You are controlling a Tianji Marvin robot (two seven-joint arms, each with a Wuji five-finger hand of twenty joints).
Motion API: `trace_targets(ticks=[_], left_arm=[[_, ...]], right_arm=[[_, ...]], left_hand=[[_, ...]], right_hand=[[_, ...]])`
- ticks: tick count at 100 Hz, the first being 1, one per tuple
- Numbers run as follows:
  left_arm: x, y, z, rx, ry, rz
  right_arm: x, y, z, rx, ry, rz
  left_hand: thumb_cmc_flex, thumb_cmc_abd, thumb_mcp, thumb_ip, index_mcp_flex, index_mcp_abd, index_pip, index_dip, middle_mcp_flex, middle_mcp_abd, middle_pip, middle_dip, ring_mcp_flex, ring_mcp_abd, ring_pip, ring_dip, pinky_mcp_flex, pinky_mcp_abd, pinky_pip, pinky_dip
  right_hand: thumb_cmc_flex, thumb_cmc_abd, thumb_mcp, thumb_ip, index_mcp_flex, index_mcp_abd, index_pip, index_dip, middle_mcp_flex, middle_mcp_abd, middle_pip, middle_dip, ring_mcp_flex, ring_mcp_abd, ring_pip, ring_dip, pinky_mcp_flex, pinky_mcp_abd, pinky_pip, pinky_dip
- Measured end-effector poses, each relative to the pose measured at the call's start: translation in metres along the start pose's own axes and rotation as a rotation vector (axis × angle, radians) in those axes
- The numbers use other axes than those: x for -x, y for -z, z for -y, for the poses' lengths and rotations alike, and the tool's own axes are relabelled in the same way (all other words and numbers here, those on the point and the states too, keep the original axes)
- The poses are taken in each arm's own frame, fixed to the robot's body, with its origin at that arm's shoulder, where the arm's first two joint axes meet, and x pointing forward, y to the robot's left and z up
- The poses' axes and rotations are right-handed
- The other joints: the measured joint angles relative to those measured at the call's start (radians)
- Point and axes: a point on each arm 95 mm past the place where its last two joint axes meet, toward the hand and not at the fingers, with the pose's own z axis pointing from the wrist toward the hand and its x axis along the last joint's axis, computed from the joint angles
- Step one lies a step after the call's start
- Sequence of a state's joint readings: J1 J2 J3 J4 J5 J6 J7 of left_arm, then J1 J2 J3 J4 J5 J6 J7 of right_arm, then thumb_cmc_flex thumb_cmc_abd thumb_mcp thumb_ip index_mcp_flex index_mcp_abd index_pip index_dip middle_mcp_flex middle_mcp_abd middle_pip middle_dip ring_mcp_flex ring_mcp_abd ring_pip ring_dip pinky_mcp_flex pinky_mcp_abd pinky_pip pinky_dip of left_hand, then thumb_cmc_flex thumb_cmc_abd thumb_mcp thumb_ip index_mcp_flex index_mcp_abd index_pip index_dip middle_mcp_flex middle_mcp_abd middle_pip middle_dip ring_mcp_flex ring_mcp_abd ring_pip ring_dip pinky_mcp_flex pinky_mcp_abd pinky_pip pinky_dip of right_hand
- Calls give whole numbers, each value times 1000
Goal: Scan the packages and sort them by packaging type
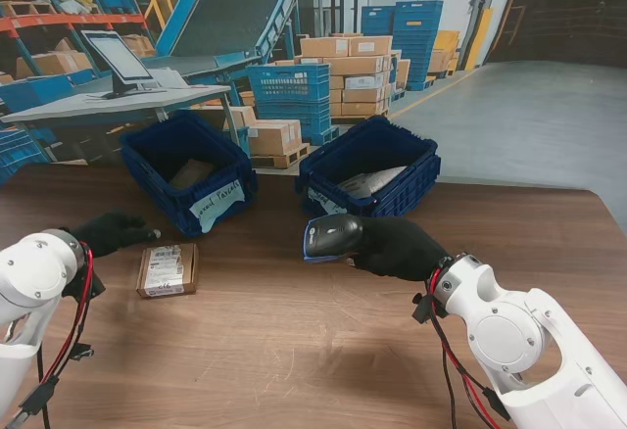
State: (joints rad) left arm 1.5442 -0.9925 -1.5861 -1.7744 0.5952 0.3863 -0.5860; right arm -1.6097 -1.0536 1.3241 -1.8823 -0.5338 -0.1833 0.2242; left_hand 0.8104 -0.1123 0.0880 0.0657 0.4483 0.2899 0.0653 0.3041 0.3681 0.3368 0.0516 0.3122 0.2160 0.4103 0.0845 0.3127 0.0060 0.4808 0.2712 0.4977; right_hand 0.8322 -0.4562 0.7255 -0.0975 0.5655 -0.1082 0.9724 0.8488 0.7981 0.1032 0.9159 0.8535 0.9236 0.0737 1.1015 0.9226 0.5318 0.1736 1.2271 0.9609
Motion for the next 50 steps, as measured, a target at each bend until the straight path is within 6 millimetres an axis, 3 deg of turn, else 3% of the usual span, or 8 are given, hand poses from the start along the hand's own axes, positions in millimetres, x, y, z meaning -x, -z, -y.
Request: trace_targets(ticks=[50], left_arm=[[36,-30,-28,-121,-81,-96]], right_arm=[[-6,-11,1,-32,7,-1]], left_hand=[[-10,19,1,0,-22,16,-6,1,-3,0,0,8,0,0,0,0,-3,-11,3,-5]], right_hand=[[0,0,0,0,0,0,0,0,0,0,0,0,0,0,0,0,0,0,0,0]])
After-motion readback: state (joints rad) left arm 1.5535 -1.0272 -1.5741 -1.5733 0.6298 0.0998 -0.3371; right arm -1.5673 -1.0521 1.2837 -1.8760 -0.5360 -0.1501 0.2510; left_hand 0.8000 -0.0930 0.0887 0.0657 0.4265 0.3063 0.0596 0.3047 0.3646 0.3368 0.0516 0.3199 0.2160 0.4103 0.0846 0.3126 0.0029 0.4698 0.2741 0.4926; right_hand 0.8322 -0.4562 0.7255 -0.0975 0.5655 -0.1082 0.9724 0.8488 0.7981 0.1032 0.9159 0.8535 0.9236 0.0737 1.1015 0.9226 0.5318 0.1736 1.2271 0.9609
